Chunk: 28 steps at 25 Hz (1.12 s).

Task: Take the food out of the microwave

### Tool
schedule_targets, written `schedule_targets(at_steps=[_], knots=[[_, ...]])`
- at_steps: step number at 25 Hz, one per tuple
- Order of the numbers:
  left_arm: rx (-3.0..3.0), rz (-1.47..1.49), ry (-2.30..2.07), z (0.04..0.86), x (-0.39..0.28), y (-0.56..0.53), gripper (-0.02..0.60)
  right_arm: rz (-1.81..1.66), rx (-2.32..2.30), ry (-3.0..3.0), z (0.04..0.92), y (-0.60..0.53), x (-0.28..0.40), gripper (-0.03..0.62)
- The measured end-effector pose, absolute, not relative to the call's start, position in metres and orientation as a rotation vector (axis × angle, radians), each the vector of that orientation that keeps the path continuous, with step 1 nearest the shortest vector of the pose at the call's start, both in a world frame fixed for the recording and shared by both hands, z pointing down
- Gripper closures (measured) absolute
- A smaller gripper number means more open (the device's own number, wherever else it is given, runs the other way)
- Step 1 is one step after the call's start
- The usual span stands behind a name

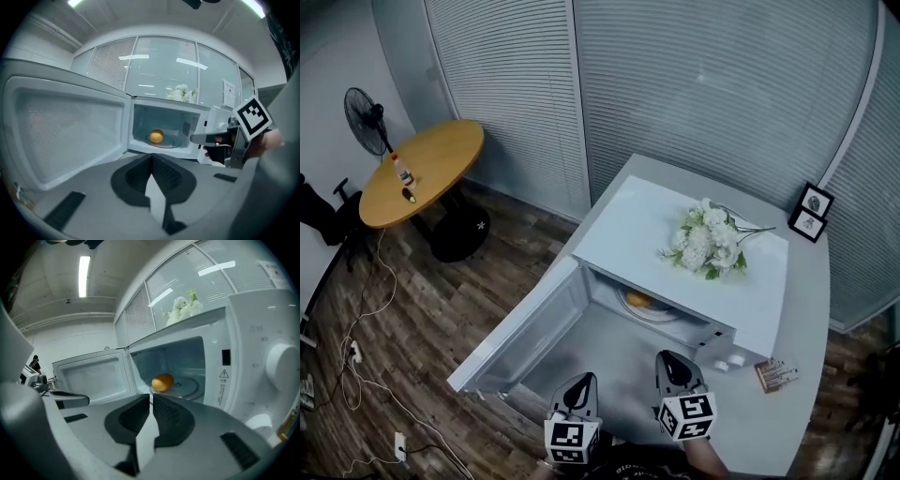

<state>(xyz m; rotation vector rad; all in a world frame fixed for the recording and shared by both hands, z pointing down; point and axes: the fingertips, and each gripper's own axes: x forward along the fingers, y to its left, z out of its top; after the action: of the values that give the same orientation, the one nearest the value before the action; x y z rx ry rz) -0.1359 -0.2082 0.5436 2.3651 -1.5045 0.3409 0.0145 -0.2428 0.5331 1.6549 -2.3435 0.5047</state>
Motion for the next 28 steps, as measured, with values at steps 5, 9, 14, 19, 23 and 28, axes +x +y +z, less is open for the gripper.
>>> schedule_targets(at_steps=[5, 9, 14, 19, 23, 28], knots=[[2.410, 0.339, -1.450, 0.543, -0.144, -0.222, 0.574, 0.500, 1.699, -2.299, 0.535, -0.265, 0.004, 0.588], [2.436, 0.346, -1.404, 0.544, -0.148, -0.228, 0.574, 0.499, 1.746, -2.269, 0.532, -0.282, 0.001, 0.580], [2.472, 0.340, -1.364, 0.543, -0.152, -0.233, 0.574, 0.517, 1.760, -2.254, 0.533, -0.302, -0.007, 0.430], [2.497, 0.349, -1.342, 0.543, -0.161, -0.235, 0.574, 0.527, 1.813, -2.241, 0.532, -0.318, -0.014, 0.351], [2.508, 0.363, -1.339, 0.545, -0.170, -0.237, 0.574, 0.515, 1.858, -2.199, 0.531, -0.331, -0.017, 0.303], [2.516, 0.386, -1.342, 0.547, -0.177, -0.237, 0.574, 0.532, 1.881, -2.126, 0.540, -0.350, -0.016, 0.264]])
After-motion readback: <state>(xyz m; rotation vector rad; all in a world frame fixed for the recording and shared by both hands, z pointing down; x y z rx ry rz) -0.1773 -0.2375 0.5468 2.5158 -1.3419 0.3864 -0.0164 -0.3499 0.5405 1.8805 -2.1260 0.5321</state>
